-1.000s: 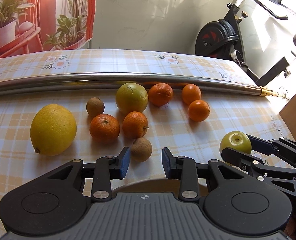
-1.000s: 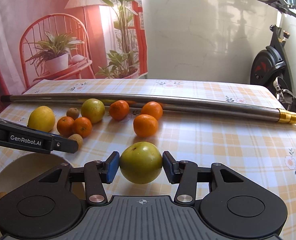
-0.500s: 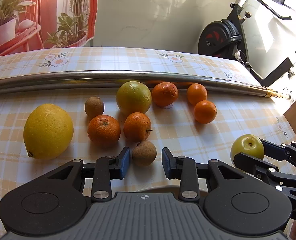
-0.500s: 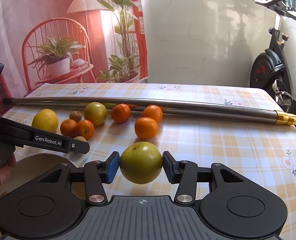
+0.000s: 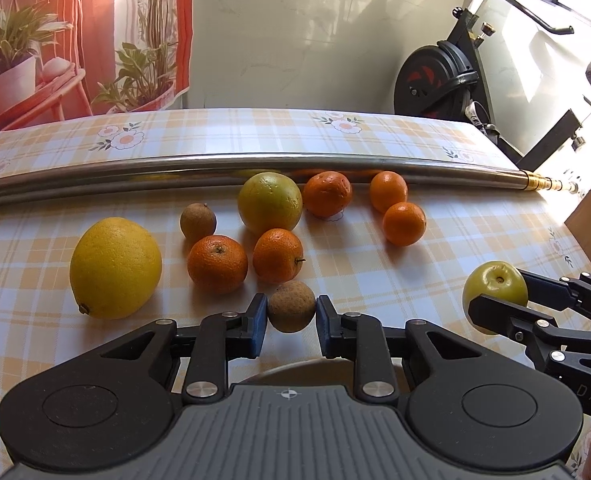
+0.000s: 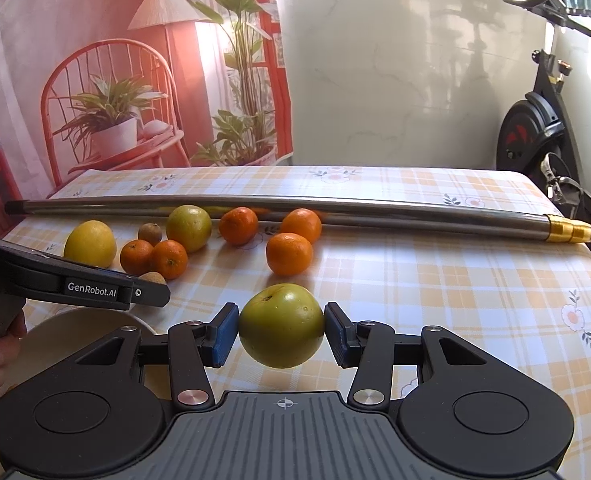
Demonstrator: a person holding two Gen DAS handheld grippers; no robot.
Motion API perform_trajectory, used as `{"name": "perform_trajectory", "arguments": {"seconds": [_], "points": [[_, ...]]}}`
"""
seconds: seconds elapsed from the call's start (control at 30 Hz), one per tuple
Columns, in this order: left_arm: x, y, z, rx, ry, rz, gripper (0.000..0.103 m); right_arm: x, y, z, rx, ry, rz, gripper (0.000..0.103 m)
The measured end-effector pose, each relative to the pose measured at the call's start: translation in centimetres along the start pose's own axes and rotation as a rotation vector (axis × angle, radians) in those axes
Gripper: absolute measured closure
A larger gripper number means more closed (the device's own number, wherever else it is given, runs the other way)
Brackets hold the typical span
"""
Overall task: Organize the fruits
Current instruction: 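Carry both fruits to the plate and lower the brown fruit with the left tool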
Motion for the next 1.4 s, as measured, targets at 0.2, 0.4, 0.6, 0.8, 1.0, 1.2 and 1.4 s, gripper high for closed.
{"name": "perform_trajectory", "arguments": {"seconds": [0.2,0.4,0.6,0.8,1.0,1.2,1.4], "points": [[0.0,3.0,0.6,0.037,-0.004,0.001,0.076,-0.5,1.1,-0.2,0.009,-0.007,-0.014,0.06],[-0.7,6.2,2.0,0.067,0.018,0.008,0.075,-1.4,2.2,-0.4,0.012,-0.018,-0.038,0.06],[-1.9,8.0,4.0,0.053,0.036,0.003,0.075,-3.4,3.3,-0.2,0.006,-0.009,-0.072,0.06],[-2.6,8.4,5.8,0.03,0.052,0.01,0.075,-5.6,3.8,0.6,-0.024,0.007,-0.112,0.06],[-3.3,8.4,7.4,0.022,0.074,0.01,0.075,-7.1,4.3,1.7,-0.061,0.025,-0.125,0.06],[-3.1,7.8,8.1,0.003,0.056,0.0,0.075,-7.5,4.0,2.5,-0.1,0.01,-0.131,0.06],[-3.4,7.7,8.7,-0.008,0.057,-0.013,0.075,-8.0,3.6,3.0,-0.129,0.017,-0.119,0.06]]}}
Point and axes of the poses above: each gripper's, at about its wrist camera, not at the fingertips, and y roughly against the way its jaws point, x to its right, z to its underside, the point moved 5 cm from there along -y, roughly the way its jaws point, and after that the axes turned 1 degree about y, right-handed, at the moved point
